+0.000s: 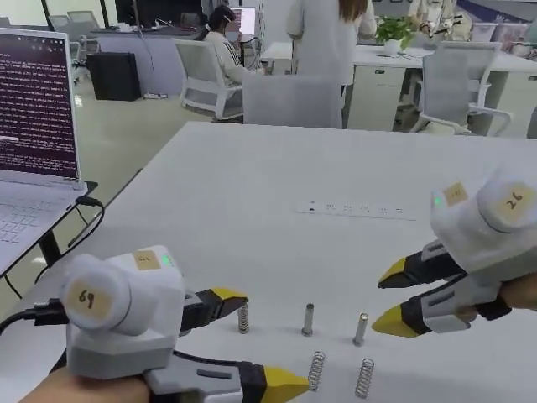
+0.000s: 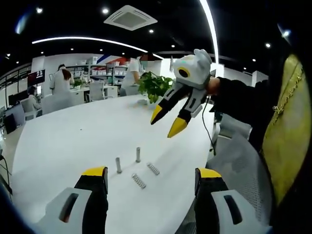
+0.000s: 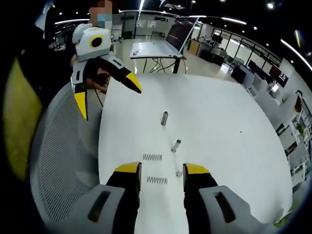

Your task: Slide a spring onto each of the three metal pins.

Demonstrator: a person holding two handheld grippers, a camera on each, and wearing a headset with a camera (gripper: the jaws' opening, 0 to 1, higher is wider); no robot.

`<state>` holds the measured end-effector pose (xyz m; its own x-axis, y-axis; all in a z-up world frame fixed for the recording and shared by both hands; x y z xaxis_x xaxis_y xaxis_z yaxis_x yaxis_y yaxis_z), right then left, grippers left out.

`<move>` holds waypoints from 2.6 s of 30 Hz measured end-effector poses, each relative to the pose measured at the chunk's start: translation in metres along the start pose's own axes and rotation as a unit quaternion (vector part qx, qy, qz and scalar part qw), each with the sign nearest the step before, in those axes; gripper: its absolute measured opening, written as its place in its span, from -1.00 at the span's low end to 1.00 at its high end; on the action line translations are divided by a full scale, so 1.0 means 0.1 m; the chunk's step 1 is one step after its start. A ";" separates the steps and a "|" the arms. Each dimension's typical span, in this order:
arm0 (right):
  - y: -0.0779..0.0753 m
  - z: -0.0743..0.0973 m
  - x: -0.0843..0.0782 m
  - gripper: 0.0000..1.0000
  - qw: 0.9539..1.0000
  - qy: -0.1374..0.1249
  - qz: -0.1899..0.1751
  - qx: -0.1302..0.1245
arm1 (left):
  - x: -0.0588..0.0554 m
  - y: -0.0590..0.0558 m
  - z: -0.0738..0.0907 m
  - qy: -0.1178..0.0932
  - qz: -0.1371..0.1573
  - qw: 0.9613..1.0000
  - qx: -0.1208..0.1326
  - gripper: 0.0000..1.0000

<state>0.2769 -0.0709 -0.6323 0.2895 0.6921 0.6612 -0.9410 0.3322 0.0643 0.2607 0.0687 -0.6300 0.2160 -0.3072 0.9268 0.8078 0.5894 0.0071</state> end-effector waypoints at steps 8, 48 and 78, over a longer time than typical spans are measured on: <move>0.07 0.05 -0.30 -0.32 0.998 -0.042 -0.050 -0.023 | -0.03 -0.01 -0.08 0.004 0.004 1.000 -0.004 0.38; 0.13 0.28 -0.66 0.69 0.973 -0.166 -0.123 -0.099 | -0.41 -0.07 -0.54 0.088 0.001 0.996 -0.005 0.25; 0.13 0.26 -0.74 0.83 0.972 -0.169 -0.130 -0.094 | -0.96 0.03 -1.10 0.183 -0.025 0.982 0.044 -0.21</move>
<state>0.2389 -0.1343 -0.6612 0.4098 0.3283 0.8510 -0.7856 0.6012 0.1464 0.3029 0.0175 -0.7601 0.3730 -0.5756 0.7277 0.7750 0.6246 0.0967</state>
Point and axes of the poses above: the centre of the closed fingertips' face, and the gripper's own axes: z roughly backward along the fingers, y roughly to its left, x roughly out of its top, the point moved 2 cm from there along z, roughly backward along the fingers, and after that the axes turned 15 degrees about x, right-handed, at the moved point
